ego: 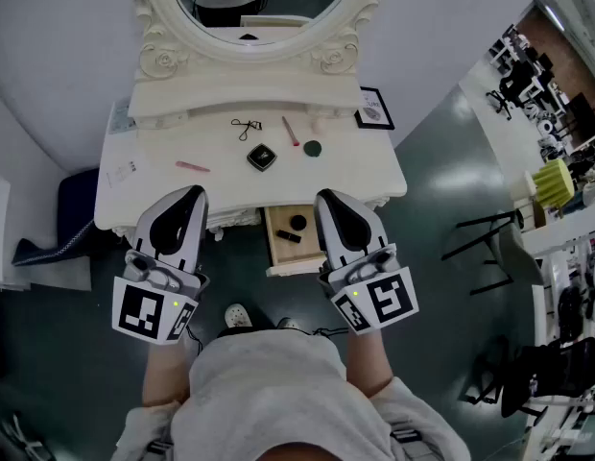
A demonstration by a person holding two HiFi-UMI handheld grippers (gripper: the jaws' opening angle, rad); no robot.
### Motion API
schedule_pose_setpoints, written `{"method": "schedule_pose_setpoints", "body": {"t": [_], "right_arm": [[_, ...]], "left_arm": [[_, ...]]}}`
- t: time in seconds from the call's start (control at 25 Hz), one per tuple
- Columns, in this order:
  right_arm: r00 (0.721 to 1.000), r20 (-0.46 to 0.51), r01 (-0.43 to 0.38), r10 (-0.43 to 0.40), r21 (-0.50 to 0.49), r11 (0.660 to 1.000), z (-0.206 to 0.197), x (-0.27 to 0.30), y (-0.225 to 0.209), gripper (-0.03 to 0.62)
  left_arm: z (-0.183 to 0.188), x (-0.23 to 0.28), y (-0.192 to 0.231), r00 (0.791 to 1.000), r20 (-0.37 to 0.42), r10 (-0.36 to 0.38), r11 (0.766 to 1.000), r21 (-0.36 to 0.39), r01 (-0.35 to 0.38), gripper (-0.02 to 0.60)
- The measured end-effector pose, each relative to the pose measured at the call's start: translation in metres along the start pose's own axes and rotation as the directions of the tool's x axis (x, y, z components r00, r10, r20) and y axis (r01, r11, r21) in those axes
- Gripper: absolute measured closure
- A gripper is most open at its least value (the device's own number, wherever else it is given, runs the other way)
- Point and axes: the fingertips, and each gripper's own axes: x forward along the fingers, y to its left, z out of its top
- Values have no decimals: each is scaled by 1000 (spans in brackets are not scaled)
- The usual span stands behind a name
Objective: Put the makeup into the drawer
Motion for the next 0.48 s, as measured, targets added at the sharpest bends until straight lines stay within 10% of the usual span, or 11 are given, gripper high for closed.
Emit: {"method": "schedule_pose_setpoints", "body": {"t": [0.48], "right_arm": [[999,3,41,-41,16,999,-6,7,0,568]], "left_arm": [[-5,6,11,999,5,-32,999,-12,32,566]]}}
